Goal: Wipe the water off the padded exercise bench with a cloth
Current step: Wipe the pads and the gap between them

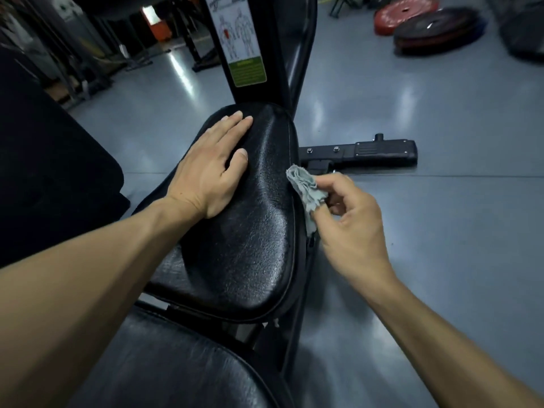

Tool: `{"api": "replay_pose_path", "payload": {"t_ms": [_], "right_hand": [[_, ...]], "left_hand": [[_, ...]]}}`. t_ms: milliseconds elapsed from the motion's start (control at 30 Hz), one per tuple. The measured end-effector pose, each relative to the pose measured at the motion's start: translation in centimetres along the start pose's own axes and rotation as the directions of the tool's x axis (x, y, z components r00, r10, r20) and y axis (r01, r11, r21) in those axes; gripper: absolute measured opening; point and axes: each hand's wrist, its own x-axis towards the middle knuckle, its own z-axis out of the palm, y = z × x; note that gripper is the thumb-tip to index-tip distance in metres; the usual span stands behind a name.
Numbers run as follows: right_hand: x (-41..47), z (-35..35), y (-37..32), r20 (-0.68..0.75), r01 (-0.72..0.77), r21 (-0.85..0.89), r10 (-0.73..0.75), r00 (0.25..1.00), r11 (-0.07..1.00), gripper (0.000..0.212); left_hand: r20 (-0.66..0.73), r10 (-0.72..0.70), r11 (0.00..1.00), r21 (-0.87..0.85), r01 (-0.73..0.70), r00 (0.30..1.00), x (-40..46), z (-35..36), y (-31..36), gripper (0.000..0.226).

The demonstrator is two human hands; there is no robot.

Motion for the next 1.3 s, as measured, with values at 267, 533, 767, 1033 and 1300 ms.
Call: {"api": "replay_pose_path", "payload": {"t_ms": [267, 533, 767, 1033, 1300], "right_hand": [[-8.8, -0.8, 0.4, 0.052, 0.136, -0.082, -0.132, 0.99, 0.987, 0.028], [-13.8, -0.4, -2.2, 0.145, -0.108, 0.116, 0.091, 0.985, 0.987, 0.024], [-12.2, -3.3, -2.9, 0.116, -0.249, 0.075, 0.24, 0.964, 0.966, 0.027], [-14.4, 1.7, -6.2, 0.135, -0.208, 0.029, 0.202, 0.97, 0.978, 0.021], [-14.0, -0.4, -5.0, 0.07, -0.183, -0.048, 0.186, 0.98, 0.982, 0.028]], "left_hand": [[-0.092, -0.072, 0.965, 0.245, 0.093, 0.993, -0.6, -0.5, 1.0, 0.05], [-0.099, -0.275, 0.831, 0.476, 0.288, 0.956, -1.6, -1.7, 4.9, 0.036], [0.204, -0.083, 0.995, 0.068, 0.07, 0.975, -13.2, -4.1, 7.5, 0.052], [0.246, -0.186, 0.982, 0.014, 0.189, 0.951, -16.5, -3.2, 7.8, 0.054], [0.305, -0.238, 0.971, 0.04, 0.237, 0.922, -15.7, -3.6, 7.9, 0.054]]}}
